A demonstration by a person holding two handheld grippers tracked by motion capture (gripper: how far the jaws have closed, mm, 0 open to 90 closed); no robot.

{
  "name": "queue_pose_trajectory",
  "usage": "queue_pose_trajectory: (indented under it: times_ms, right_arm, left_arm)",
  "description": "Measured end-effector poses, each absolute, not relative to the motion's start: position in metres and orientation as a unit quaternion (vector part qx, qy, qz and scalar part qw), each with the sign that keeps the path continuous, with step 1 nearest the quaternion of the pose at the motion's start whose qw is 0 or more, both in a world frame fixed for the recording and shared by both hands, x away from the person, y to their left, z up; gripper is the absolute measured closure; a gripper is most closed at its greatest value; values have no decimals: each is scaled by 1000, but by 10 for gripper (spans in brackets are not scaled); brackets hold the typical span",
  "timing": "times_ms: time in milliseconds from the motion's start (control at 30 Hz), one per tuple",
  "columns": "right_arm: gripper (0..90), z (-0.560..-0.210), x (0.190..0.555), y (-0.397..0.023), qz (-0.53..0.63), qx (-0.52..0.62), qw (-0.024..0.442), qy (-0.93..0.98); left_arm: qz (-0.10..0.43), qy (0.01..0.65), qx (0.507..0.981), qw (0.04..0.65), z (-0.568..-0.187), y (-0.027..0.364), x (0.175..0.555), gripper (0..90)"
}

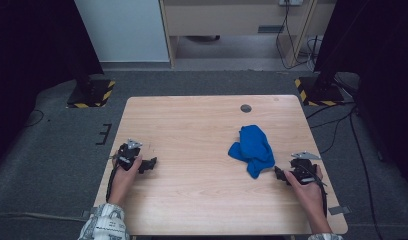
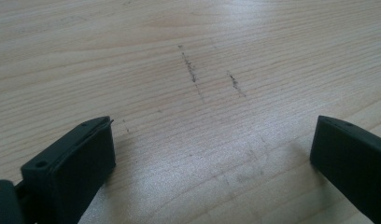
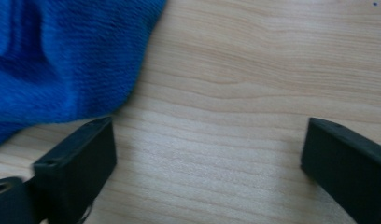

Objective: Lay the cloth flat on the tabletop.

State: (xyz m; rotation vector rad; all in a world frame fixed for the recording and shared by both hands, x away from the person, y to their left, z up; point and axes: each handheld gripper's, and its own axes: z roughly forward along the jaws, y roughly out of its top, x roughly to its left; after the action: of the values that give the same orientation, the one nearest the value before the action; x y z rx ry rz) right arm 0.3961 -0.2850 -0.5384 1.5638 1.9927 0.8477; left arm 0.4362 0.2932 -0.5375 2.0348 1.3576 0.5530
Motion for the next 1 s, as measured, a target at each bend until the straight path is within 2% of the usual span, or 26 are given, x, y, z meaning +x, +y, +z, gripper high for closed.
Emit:
queue_pose_trajectory:
  times_ms: [67, 367, 500, 600, 733, 833, 900, 1000]
  right_arm:
    - [76, -535, 396, -285, 323, 568, 220, 724]
    - [217, -511, 397, -272, 346, 532, 249, 732]
    - [348, -496, 395, -265, 376, 503, 261, 733]
    - [403, -489, 395, -258, 398, 484, 265, 733]
    - [393, -488, 398, -244, 409, 460, 247, 749]
    - [315, -491, 401, -234, 413, 453, 230, 756]
    - [221, -495, 405, -227, 405, 446, 221, 767]
    - [176, -503, 410, -221, 387, 444, 221, 777]
  left_arm:
    - [209, 514, 771, 311, -537, 293, 436, 0]
    - [209, 513, 772, 311, -537, 295, 429, 0]
    - [209, 513, 772, 313, -537, 297, 426, 0]
    - [208, 512, 773, 313, -537, 298, 424, 0]
    - [208, 511, 773, 313, -537, 298, 424, 0]
    - [208, 511, 773, 313, -537, 298, 424, 0]
    - [208, 511, 773, 313, -537, 298, 424, 0]
    - [208, 512, 773, 313, -537, 298, 424, 0]
